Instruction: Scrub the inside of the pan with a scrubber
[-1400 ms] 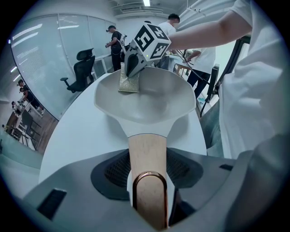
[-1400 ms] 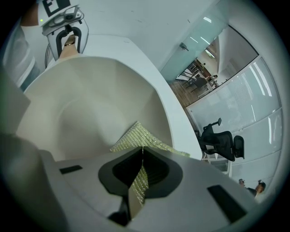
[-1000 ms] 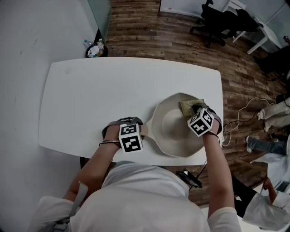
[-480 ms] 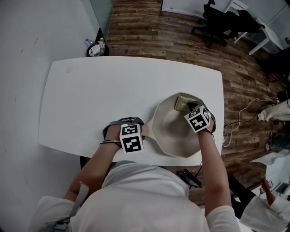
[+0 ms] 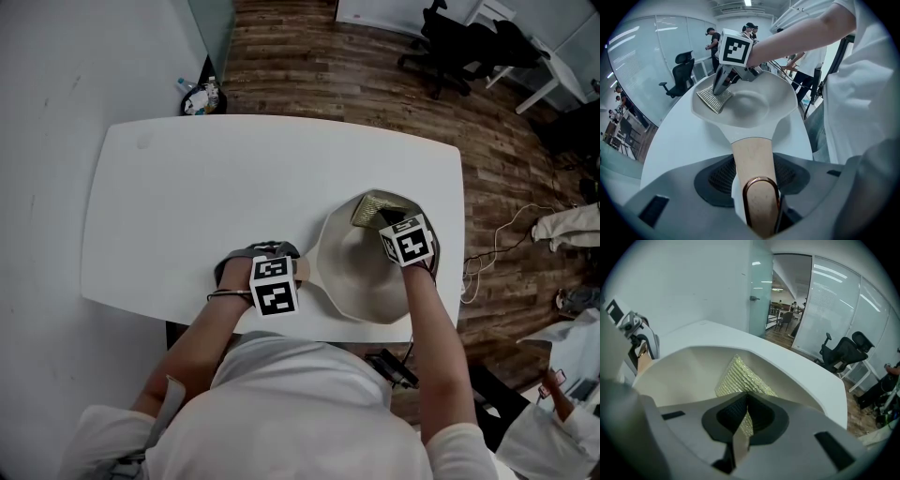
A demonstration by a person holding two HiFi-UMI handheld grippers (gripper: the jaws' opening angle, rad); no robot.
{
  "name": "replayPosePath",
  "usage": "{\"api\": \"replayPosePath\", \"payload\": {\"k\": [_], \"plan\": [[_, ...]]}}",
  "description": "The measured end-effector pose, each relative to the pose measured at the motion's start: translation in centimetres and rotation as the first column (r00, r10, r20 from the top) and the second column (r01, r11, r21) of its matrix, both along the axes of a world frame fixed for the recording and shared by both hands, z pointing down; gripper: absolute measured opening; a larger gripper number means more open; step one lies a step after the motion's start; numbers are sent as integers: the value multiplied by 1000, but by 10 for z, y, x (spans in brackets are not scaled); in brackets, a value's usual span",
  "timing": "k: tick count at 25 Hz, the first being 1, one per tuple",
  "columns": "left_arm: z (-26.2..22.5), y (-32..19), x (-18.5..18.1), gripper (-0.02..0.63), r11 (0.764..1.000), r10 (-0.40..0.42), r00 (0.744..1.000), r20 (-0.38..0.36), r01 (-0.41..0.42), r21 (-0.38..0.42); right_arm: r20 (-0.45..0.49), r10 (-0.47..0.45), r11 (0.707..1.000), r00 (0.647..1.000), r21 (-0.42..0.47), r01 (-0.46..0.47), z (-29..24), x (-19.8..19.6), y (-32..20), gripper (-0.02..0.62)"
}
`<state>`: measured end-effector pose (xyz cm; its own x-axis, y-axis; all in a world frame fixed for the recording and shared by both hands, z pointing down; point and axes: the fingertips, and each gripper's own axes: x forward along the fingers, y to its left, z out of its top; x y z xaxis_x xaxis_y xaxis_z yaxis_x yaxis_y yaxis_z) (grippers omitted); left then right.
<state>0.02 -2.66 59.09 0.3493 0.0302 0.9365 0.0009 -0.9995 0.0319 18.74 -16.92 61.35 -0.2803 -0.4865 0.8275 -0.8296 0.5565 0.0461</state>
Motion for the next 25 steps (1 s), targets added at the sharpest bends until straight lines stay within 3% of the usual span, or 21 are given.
{"api": "replayPosePath", "payload": {"k": [16, 25], "plan": [[1, 2, -1, 229, 1000, 11, 1000, 1, -11, 6, 175, 14, 1000, 985, -30, -9, 7, -41, 10, 23], [2, 2, -1, 229, 1000, 10, 1000, -1, -10, 7, 232, -44, 996, 972, -64, 60, 12, -72, 26, 23]]}}
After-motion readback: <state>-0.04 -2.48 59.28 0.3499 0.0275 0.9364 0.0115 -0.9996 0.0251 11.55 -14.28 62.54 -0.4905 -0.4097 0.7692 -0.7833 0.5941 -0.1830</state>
